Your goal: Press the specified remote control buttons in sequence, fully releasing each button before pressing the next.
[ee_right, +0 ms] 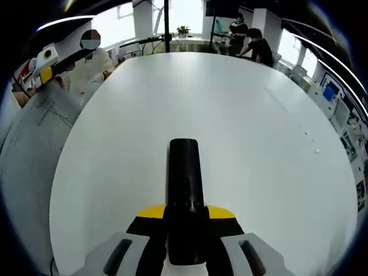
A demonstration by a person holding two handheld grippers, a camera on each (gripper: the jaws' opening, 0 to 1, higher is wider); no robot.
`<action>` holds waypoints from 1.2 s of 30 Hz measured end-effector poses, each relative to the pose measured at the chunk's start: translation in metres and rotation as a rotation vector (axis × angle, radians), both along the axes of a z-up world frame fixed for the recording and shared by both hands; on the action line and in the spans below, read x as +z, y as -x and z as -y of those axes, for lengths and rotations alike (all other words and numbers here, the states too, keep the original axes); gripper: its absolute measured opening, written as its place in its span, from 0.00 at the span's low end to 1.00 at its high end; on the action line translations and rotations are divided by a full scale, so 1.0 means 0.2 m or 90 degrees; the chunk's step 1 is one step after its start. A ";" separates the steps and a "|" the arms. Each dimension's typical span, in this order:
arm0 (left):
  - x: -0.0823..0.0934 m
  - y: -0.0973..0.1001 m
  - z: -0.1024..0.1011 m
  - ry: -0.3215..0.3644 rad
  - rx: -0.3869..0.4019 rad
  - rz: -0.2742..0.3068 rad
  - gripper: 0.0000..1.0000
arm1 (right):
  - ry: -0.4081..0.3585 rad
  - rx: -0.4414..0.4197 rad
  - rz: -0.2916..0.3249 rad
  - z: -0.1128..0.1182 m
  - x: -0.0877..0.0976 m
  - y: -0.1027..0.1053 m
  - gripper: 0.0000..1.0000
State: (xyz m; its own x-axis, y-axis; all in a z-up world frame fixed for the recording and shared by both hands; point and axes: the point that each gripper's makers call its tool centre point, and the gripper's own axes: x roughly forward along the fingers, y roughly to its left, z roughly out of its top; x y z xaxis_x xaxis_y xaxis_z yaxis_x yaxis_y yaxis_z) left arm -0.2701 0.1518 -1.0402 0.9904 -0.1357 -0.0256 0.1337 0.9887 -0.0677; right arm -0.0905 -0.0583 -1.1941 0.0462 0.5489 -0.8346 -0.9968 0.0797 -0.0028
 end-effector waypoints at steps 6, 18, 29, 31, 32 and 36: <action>-0.01 0.00 0.01 0.001 -0.001 -0.008 0.88 | -0.050 -0.078 -0.037 -0.01 0.01 0.00 0.23; -0.01 0.00 0.01 0.000 -0.003 -0.015 0.87 | -0.222 -0.286 -0.053 0.12 0.09 0.04 0.68; -0.02 0.00 0.02 0.001 -0.005 -0.017 0.87 | -0.337 -0.422 -0.014 0.25 0.26 0.21 0.98; -0.02 0.00 0.02 0.000 -0.006 -0.020 0.87 | -0.376 -0.425 -0.016 0.24 0.32 0.27 0.99; -0.02 0.00 0.02 -0.001 -0.007 -0.020 0.87 | -0.382 -0.432 -0.014 0.25 0.33 0.29 0.99; -0.03 0.00 0.02 -0.001 -0.009 -0.024 0.86 | -0.385 -0.452 0.001 0.27 0.39 0.41 0.99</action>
State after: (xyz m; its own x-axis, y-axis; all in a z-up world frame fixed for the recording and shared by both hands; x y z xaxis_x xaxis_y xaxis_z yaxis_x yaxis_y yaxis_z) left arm -0.2692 0.1468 -1.0454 0.9867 -0.1493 -0.0636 0.1447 0.9869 -0.0717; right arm -0.1726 -0.1124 -1.1166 0.5393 0.7327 -0.4151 -0.7137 0.6593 0.2366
